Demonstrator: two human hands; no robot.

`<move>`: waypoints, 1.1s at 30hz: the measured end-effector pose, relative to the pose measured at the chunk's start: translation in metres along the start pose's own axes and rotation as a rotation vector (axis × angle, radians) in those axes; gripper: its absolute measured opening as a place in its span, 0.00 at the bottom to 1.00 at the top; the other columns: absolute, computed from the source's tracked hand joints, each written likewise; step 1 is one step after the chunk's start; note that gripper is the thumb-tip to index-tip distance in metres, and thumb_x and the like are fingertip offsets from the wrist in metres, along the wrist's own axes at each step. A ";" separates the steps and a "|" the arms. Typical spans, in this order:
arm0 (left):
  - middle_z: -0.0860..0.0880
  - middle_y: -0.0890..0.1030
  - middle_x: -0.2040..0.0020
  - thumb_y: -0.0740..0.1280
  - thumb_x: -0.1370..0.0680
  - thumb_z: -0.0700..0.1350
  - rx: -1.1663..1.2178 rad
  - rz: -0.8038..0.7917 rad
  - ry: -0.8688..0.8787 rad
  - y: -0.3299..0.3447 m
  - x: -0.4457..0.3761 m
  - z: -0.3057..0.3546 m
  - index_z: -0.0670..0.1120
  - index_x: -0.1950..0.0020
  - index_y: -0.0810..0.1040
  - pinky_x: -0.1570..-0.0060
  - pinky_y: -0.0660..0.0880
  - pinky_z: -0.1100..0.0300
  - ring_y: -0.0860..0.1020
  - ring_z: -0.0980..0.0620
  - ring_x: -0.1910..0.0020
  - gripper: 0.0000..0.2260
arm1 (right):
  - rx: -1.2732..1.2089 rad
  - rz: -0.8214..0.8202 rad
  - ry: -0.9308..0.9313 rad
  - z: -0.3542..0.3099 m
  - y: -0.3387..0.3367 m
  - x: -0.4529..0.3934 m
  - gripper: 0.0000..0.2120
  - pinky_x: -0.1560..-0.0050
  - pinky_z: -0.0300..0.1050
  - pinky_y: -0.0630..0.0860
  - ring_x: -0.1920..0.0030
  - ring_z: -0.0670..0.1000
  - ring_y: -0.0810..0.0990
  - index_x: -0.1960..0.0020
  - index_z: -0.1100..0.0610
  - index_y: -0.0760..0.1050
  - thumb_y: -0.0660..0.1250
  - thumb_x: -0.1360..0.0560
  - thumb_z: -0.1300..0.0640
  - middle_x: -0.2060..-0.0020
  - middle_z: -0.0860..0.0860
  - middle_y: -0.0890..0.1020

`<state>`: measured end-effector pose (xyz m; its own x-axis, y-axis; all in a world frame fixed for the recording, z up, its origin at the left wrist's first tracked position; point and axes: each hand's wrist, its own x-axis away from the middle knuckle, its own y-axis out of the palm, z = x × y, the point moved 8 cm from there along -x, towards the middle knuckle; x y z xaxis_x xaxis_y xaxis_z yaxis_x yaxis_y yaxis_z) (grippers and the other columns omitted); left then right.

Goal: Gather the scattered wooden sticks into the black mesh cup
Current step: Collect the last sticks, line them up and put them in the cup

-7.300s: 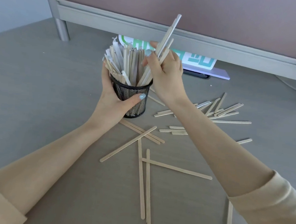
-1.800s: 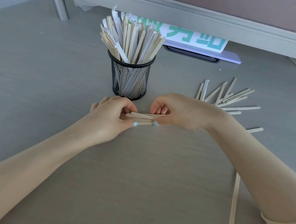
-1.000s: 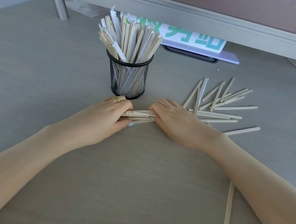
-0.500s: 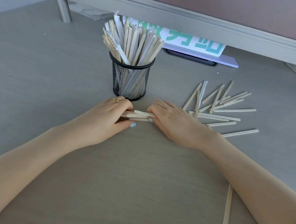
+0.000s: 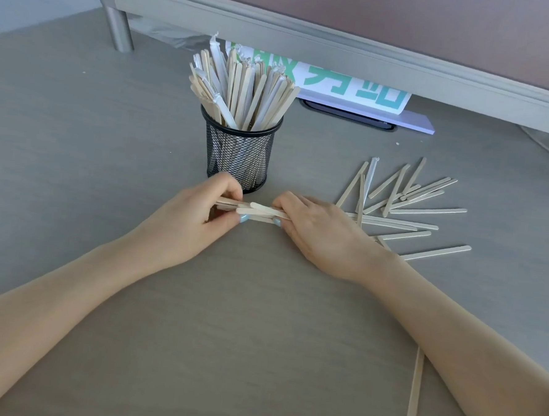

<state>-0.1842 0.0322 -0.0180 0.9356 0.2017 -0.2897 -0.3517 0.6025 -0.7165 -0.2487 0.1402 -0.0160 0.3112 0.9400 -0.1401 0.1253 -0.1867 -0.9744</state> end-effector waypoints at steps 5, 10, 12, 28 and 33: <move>0.59 0.74 0.57 0.62 0.28 0.55 0.275 0.241 0.030 -0.026 0.003 0.002 0.60 0.52 0.68 0.59 0.69 0.65 0.72 0.61 0.59 0.06 | -0.076 0.107 0.061 0.003 -0.017 0.000 0.09 0.66 0.48 0.61 0.68 0.59 0.66 0.44 0.59 0.65 0.51 0.20 0.56 0.73 0.44 0.63; 0.61 0.74 0.54 0.61 0.27 0.55 0.274 0.432 0.023 -0.043 0.006 -0.006 0.62 0.50 0.67 0.48 0.68 0.68 0.72 0.65 0.54 0.08 | -0.674 0.485 0.223 0.018 -0.063 -0.002 0.09 0.70 0.48 0.62 0.71 0.48 0.61 0.58 0.55 0.64 0.53 0.21 0.53 0.71 0.49 0.64; 0.66 0.73 0.53 0.61 0.28 0.56 0.286 0.453 -0.015 -0.044 0.004 -0.013 0.62 0.50 0.67 0.47 0.68 0.66 0.72 0.64 0.52 0.08 | -0.869 0.642 0.292 0.024 -0.081 -0.008 0.16 0.71 0.45 0.58 0.71 0.49 0.58 0.63 0.61 0.63 0.56 0.23 0.49 0.72 0.52 0.61; 0.59 0.73 0.53 0.66 0.25 0.47 0.289 0.355 -0.207 -0.029 -0.004 -0.038 0.52 0.40 0.64 0.54 0.67 0.69 0.73 0.70 0.55 0.16 | -1.280 0.870 0.245 0.006 -0.116 -0.107 0.17 0.73 0.42 0.61 0.72 0.51 0.60 0.67 0.55 0.58 0.58 0.21 0.55 0.74 0.51 0.61; 0.58 0.73 0.55 0.65 0.25 0.49 0.275 0.340 -0.221 -0.027 -0.004 -0.041 0.54 0.43 0.64 0.58 0.66 0.80 0.72 0.71 0.57 0.14 | -1.141 0.756 0.334 0.014 -0.094 -0.110 0.11 0.64 0.45 0.70 0.72 0.47 0.68 0.64 0.56 0.63 0.58 0.23 0.61 0.71 0.49 0.65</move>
<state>-0.1799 -0.0170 -0.0235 0.7639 0.5631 -0.3152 -0.6450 0.6500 -0.4018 -0.3075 0.0586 0.0890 0.8312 0.4290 -0.3538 0.4638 -0.8858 0.0155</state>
